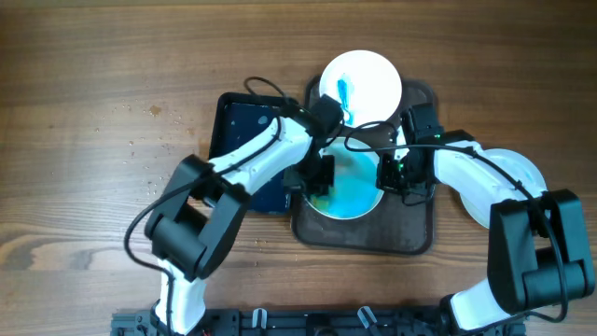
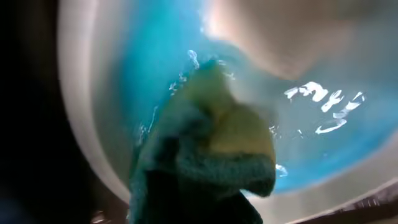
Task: Clean dirty plates on tray and stack at the side
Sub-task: 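Scrub the second plate with the sponge in the left gripper, then lift the second plate with right gripper and tilt it over black tray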
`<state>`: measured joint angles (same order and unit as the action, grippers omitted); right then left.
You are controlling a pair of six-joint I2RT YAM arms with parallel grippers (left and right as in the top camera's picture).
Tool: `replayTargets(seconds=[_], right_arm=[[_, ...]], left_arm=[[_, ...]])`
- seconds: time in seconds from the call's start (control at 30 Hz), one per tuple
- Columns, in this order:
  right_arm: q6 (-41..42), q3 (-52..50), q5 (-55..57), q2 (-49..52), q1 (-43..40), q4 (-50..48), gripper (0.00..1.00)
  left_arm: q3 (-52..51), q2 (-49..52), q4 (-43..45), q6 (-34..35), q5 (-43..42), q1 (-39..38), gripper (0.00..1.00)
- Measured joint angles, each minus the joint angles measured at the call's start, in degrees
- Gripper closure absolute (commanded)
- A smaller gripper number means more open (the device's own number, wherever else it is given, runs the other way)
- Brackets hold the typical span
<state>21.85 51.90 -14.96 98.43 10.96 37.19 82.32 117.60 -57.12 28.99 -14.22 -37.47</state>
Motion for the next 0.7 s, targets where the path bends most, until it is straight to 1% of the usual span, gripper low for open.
replayTargets(seconds=[0.13,0.23,0.27,0.3,0.33,0.37,0.43,0.47,0.53,0.57,0.6,0.63,0.7], right_arm=[[0.0,0.0,0.0,0.0,0.0,0.0,0.96],[0.0,0.0,0.1,0.0,-0.1,0.0,0.96],[-0.2,0.0,0.1,0.0,-0.1,0.0,0.96],[-0.3,0.0,0.1,0.0,-0.1,0.0,0.96],[-0.4,0.0,0.2,0.0,-0.1,0.0,0.96],[-0.7,0.0,0.2,0.0,-0.1,0.0,0.95],[-1.4,0.0,0.2,0.0,-0.1,0.0,0.88],[-2.1,0.0,0.8,0.1,-0.1,-0.2,0.89],[-2.6,0.0,1.3,0.2,-0.3,-0.2,0.95],[-2.9,0.0,1.3,0.2,-0.3,-0.3,0.94],[-3.1,0.0,1.1,0.2,-0.3,-0.3,0.94],[-3.1,0.0,0.9,0.2,-0.4,-0.3,0.96],[-3.1,0.0,0.2,0.2,-0.6,-0.2,0.96]], left_arm=[[-1.7,-7.7,0.0,3.0,6.4,1.0,0.96],[-1.8,-16.4,-0.9,3.6,11.6,3.2,0.96],[-1.8,-17.8,-1.3,3.7,13.6,3.9,0.96],[-1.8,-19.1,-1.9,3.9,16.6,4.7,0.96],[-2.0,-19.7,-1.9,4.0,21.4,5.9,0.96],[-3.0,-19.6,-0.8,4.0,24.4,7.0,0.96],[-6.0,-18.9,2.0,4.2,26.9,9.2,0.96],[-9.0,-18.0,4.7,4.2,27.6,11.1,0.89],[-13.3,-16.5,9.0,4.3,27.3,13.9,0.67],[-15.7,-15.8,11.0,4.7,25.8,15.6,0.44],[-17.2,-15.5,11.4,4.6,23.9,17.0,0.3],[-17.8,-15.4,11.6,4.3,22.3,18.2,0.28],[-17.9,-15.4,12.5,3.1,17.8,20.4,0.28]])
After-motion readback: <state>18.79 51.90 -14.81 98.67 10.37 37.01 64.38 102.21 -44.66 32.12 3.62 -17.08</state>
